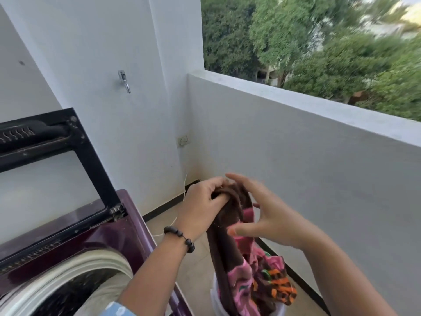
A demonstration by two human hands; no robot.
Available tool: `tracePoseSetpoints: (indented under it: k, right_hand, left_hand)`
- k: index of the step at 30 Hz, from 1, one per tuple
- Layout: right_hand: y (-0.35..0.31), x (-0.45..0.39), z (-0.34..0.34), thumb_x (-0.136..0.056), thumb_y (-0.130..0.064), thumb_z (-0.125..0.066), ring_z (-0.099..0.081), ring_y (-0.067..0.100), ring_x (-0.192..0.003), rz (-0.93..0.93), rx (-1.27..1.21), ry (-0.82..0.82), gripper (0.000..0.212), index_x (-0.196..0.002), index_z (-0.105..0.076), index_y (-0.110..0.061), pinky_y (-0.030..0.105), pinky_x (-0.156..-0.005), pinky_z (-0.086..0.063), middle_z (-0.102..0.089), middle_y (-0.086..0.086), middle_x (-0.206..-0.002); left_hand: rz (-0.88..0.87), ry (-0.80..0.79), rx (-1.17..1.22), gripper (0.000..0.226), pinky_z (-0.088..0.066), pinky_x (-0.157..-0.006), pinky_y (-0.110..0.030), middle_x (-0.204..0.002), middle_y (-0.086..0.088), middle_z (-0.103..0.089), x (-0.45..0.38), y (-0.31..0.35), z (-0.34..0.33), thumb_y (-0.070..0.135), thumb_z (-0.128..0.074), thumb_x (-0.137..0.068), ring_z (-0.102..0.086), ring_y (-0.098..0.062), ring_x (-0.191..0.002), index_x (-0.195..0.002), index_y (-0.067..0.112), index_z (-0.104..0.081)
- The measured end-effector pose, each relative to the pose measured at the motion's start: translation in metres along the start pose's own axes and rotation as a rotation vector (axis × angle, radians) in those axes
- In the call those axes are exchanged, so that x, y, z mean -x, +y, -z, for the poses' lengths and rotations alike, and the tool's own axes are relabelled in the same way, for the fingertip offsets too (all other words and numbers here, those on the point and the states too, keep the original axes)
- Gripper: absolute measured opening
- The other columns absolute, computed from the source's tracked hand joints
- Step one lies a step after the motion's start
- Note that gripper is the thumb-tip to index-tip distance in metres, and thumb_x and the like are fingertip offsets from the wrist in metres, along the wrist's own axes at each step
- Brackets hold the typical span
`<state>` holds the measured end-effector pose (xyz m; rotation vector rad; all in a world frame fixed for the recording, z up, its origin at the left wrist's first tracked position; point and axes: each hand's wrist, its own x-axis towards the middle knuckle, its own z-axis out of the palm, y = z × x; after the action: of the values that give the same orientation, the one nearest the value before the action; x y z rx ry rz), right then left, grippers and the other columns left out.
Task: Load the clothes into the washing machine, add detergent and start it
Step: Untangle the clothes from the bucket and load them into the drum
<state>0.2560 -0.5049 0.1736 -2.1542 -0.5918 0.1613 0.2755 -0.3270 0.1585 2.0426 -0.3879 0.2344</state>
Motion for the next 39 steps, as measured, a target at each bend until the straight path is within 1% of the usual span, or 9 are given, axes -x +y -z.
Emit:
tracePoseSetpoints:
  k: [2, 5, 9, 16, 21, 27, 31, 35, 39]
  right_hand:
    - [-0.001, -0.002, -0.016, -0.083, -0.019, -0.075, -0.058, -0.004, -0.108, 0.034, -0.039, 0.121, 0.06, -0.134, -0.05, -0.038, 0.008, -0.086, -0.045, -0.062, -0.016, -0.121]
    - [-0.004, -0.002, -0.017, -0.092, -0.011, -0.065, -0.069, 0.022, -0.088, -0.005, -0.132, 0.25, 0.013, -0.101, -0.072, -0.015, 0.039, -0.077, -0.054, -0.074, 0.007, -0.089]
    - [-0.019, 0.001, -0.013, -0.091, -0.027, -0.057, -0.064, 0.041, -0.082, 0.044, -0.225, 0.349, 0.029, -0.089, -0.069, -0.001, 0.054, -0.071, -0.049, -0.067, 0.025, -0.085]
    - [-0.048, -0.005, 0.008, -0.097, -0.015, -0.054, -0.056, 0.023, -0.071, 0.137, -0.359, 0.513, 0.022, -0.086, -0.065, 0.001, 0.041, -0.064, -0.044, -0.06, 0.027, -0.078]
    - [-0.068, -0.011, 0.039, -0.097, -0.012, -0.054, -0.056, 0.012, -0.062, 0.166, -0.555, 0.668, 0.026, -0.077, -0.069, -0.019, 0.024, -0.059, -0.046, -0.062, 0.001, -0.067]
    - [-0.061, 0.001, 0.08, -0.1, -0.015, -0.05, -0.057, 0.01, -0.06, 0.207, -0.924, 0.994, 0.022, -0.082, -0.062, -0.016, 0.028, -0.062, -0.052, -0.062, -0.005, -0.064]
    - [-0.035, -0.006, 0.051, -0.095, -0.018, -0.054, -0.056, 0.009, -0.068, 0.086, -0.815, 0.921, 0.021, -0.08, -0.068, -0.022, 0.031, -0.072, -0.049, -0.062, -0.008, -0.068]
    - [-0.028, -0.005, -0.008, -0.1, -0.006, -0.048, -0.059, -0.001, -0.08, 0.048, -0.591, 0.515, 0.012, -0.107, -0.056, -0.003, 0.013, -0.076, -0.048, -0.064, -0.007, -0.086]
    - [-0.01, 0.004, -0.029, -0.084, -0.023, -0.072, -0.066, 0.01, -0.107, -0.121, -0.578, 0.241, 0.043, -0.123, -0.053, -0.023, 0.033, -0.092, -0.055, -0.068, 0.0, -0.114]
  left_hand:
    - [0.001, 0.008, 0.06, 0.019, -0.048, -0.068, -0.025, -0.071, 0.009, -0.072, 0.001, -0.004, 0.005, 0.012, -0.069, -0.084, -0.065, -0.004, -0.069, -0.081, 0.028, -0.058]
    - [0.073, -0.084, 0.346, 0.026, -0.044, -0.063, -0.033, -0.069, -0.003, -0.064, 0.006, -0.011, 0.01, 0.03, -0.072, -0.078, -0.057, -0.017, -0.066, -0.096, 0.023, -0.054]
    - [0.156, -0.296, 0.664, 0.025, -0.055, -0.073, -0.025, -0.09, -0.008, -0.068, 0.019, -0.022, 0.009, 0.012, -0.066, -0.083, -0.065, -0.017, -0.084, -0.107, 0.009, -0.058]
    - [0.276, -0.346, 0.639, 0.028, -0.057, -0.083, -0.03, -0.104, -0.005, -0.076, 0.044, -0.057, -0.023, 0.023, -0.071, -0.08, -0.071, -0.02, -0.098, -0.106, 0.011, -0.069]
    - [0.387, -0.419, 0.431, 0.054, -0.056, -0.093, -0.045, -0.107, -0.003, -0.076, 0.057, -0.101, -0.04, 0.05, -0.077, -0.071, -0.071, -0.02, -0.103, -0.11, 0.014, -0.072]
    - [0.396, -0.247, 0.496, 0.02, -0.059, -0.079, -0.034, -0.098, -0.01, -0.076, 0.054, -0.122, -0.02, 0.03, -0.068, -0.09, -0.072, -0.022, -0.089, -0.099, 0.013, -0.074]
    - [0.267, -0.088, 0.651, 0.022, -0.057, -0.072, -0.022, -0.096, -0.005, -0.076, 0.017, -0.068, 0.0, 0.025, -0.059, -0.085, -0.071, -0.014, -0.085, -0.1, 0.018, -0.074]
    - [0.09, -0.153, 0.646, 0.012, -0.053, -0.077, -0.03, -0.089, -0.004, -0.073, -0.008, -0.013, 0.004, 0.024, -0.067, -0.087, -0.065, -0.017, -0.082, -0.092, 0.023, -0.078]
    - [-0.003, -0.195, 0.565, 0.015, -0.053, -0.083, -0.033, -0.096, -0.004, -0.076, -0.011, 0.007, 0.002, 0.022, -0.067, -0.089, -0.069, -0.018, -0.089, -0.101, 0.019, -0.075]
